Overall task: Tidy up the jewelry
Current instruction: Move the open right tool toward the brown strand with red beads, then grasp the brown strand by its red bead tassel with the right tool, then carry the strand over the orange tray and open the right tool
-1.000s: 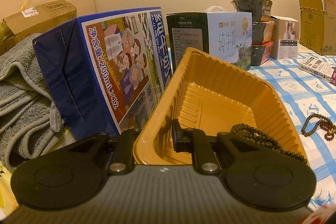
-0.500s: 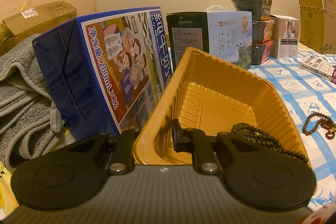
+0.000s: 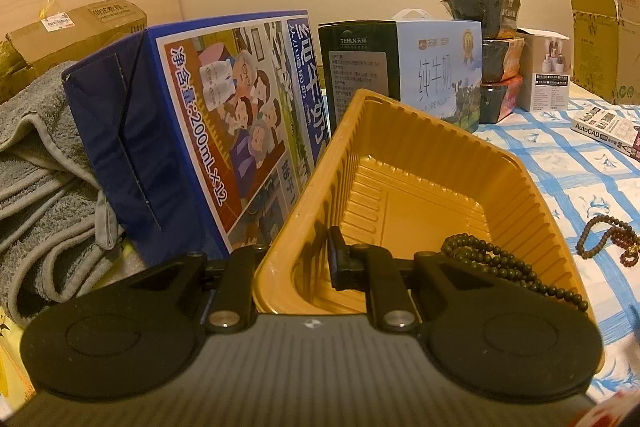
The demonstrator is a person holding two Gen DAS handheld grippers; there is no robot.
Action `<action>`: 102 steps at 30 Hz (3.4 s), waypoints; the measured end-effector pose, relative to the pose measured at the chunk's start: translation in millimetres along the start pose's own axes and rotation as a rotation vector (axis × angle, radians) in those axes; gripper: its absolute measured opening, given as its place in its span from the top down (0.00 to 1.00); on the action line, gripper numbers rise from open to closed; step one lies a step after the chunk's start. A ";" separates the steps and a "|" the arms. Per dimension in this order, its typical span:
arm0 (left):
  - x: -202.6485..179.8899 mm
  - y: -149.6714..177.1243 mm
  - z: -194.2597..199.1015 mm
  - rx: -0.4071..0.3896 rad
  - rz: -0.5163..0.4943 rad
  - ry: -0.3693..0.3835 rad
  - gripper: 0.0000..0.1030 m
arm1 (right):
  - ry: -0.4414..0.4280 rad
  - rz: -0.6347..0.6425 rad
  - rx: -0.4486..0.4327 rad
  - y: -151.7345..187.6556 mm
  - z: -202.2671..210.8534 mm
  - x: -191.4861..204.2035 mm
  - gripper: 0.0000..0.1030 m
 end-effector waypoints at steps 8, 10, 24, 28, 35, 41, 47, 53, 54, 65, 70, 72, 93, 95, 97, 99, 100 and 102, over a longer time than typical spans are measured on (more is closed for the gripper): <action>0.4 -1.4 2.2 -0.001 0.005 0.007 0.86 | 0.023 -0.004 -0.013 -8.6 -26.2 -3.1 0.42; 0.1 -1.9 2.6 -0.001 0.006 0.006 0.86 | 0.030 -0.005 -0.025 -13.8 -31.2 -3.7 0.42; -0.7 -3.5 4.2 -0.003 0.004 0.009 0.86 | 0.046 0.101 -0.084 -25.5 -45.3 4.7 0.84; -0.8 -3.8 5.5 -0.005 0.005 0.012 0.86 | 0.013 0.127 -0.064 -11.1 -32.3 7.3 0.89; -0.2 -1.7 6.2 -0.003 0.007 0.011 0.87 | -0.040 0.108 -0.013 22.4 0.0 4.8 0.89; -0.1 -0.7 6.4 -0.003 0.006 0.010 0.87 | -0.029 0.076 -0.006 24.7 5.4 1.0 0.61; 0.3 2.8 5.7 0.001 0.006 0.009 0.87 | 0.004 0.073 -0.024 15.7 -6.1 1.0 0.61; 0.7 3.0 7.0 0.000 0.008 0.010 0.87 | 0.025 0.102 -0.024 14.4 -7.6 2.0 0.92; 0.9 3.1 7.3 0.000 0.010 0.012 0.87 | 0.025 0.099 -0.026 13.8 -6.2 1.5 0.93; 0.1 1.9 8.1 0.000 0.010 0.014 0.87 | -0.066 0.132 -0.121 -17.3 39.1 31.6 0.93; 0.4 1.4 8.5 -0.001 0.012 0.017 0.87 | -0.137 0.141 -0.152 -36.7 63.5 58.0 0.93; 0.6 0.7 8.7 -0.002 0.016 0.019 0.87 | -0.170 0.145 -0.153 -43.3 69.1 69.4 0.93; 0.2 -5.9 7.5 -0.005 0.023 0.033 0.87 | -0.524 0.226 -0.060 -44.8 37.0 238.1 0.93; -0.1 -6.1 7.2 -0.005 0.023 0.034 0.87 | -0.521 0.219 -0.051 -45.3 31.6 240.6 0.93; 0.0 -5.6 6.5 -0.001 0.023 0.033 0.87 | -0.510 0.213 -0.056 -48.0 28.9 239.9 0.90; 0.1 -5.2 6.0 0.000 0.025 0.033 0.87 | -0.509 0.204 -0.066 -51.8 30.3 236.2 0.69; 0.3 -5.2 5.9 0.000 0.025 0.033 0.87 | -0.507 0.196 -0.075 -53.6 32.2 232.7 0.64; 0.3 -4.9 5.9 0.001 0.025 0.033 0.87 | -0.494 0.182 -0.091 -56.3 36.5 223.6 0.57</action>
Point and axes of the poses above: each gripper's, at about its wrist camera, not at the fingertips, and z roughly against the way its jaws point, x to its left, y to its underside, the point moved 10 cm from there along -z, roughly the way its jaws point, and after that the axes turned 9 degrees about -z, right-handed, at the moved point
